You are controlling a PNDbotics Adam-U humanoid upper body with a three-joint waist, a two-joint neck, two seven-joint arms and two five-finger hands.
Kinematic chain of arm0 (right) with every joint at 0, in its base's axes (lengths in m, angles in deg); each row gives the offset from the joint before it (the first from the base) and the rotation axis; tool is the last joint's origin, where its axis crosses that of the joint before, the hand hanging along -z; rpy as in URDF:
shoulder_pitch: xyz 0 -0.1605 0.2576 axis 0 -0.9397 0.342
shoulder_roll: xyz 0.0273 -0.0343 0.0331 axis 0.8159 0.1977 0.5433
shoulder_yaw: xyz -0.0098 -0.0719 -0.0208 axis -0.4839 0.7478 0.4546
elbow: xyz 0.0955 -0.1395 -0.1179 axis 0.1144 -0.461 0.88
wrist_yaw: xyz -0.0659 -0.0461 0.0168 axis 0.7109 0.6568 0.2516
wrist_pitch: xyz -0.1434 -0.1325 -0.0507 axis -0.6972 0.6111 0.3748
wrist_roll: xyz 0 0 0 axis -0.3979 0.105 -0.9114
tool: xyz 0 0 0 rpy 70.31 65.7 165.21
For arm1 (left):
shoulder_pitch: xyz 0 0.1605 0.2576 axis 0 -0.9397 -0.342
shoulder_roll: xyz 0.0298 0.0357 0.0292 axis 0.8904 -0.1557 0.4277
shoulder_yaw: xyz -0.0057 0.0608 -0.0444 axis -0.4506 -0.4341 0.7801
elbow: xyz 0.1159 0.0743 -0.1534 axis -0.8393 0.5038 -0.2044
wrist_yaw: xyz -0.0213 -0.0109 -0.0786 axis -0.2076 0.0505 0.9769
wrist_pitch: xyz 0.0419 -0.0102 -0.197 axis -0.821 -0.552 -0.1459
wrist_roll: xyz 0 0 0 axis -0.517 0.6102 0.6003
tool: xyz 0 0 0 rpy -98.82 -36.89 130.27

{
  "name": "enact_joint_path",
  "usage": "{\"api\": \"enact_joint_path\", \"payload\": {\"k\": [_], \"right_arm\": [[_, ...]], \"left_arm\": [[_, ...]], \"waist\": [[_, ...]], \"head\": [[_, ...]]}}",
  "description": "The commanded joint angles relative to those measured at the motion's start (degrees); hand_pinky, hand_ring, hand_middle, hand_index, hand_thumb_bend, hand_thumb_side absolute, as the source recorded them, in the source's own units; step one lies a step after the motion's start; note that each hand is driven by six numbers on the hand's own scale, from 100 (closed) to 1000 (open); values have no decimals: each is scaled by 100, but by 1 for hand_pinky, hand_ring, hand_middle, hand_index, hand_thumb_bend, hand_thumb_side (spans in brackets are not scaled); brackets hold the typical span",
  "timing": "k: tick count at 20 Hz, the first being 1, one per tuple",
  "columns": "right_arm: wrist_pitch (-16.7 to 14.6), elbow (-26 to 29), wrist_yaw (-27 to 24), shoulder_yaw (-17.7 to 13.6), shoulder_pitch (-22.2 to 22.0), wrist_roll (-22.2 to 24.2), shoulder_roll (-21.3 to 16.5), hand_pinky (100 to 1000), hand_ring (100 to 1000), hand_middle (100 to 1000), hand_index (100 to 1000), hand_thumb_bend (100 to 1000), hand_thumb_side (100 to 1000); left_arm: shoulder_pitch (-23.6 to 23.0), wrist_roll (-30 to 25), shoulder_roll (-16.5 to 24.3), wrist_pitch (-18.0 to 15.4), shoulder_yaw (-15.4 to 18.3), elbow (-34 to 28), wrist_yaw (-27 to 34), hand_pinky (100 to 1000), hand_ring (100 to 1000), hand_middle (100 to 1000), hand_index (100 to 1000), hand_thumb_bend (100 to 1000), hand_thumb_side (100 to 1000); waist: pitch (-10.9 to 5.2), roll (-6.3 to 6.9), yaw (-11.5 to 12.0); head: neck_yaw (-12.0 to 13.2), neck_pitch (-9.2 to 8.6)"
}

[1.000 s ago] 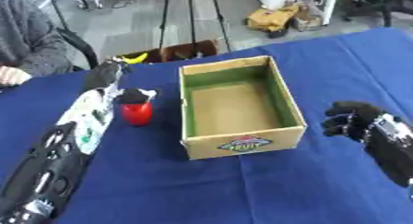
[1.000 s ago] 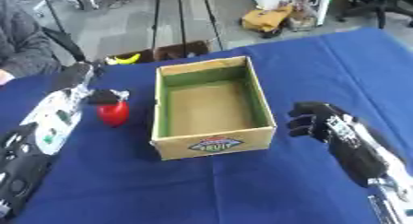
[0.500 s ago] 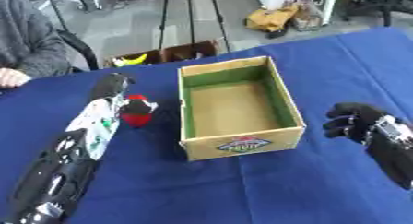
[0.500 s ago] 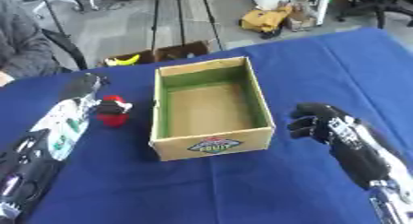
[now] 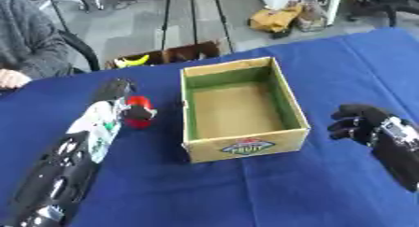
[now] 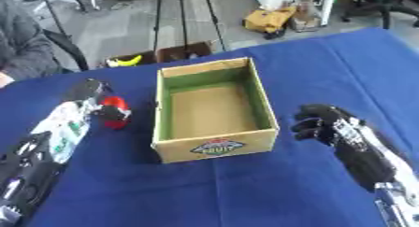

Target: Pick up objects on the table and place them in the box.

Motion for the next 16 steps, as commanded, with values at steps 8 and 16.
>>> {"api": "enact_joint_path", "payload": {"k": [8,16], "right_arm": [[-6,122,10,-24,60,1,-72,695,706,704,808,113,748],[-5,117,3,-32,59,-8,-67,695,706,704,808,114,747]], "left_arm": [[16,-294,40,-34,-52,8,-63,390,552,628,792,525,403],[-36,-242,25,25,-43,-18,119,262,434,569,731,153,279]], "waist": [[-85,-44,13],[-96,-51,26]], "head": [[-9,-37],[-5,-30]]}}
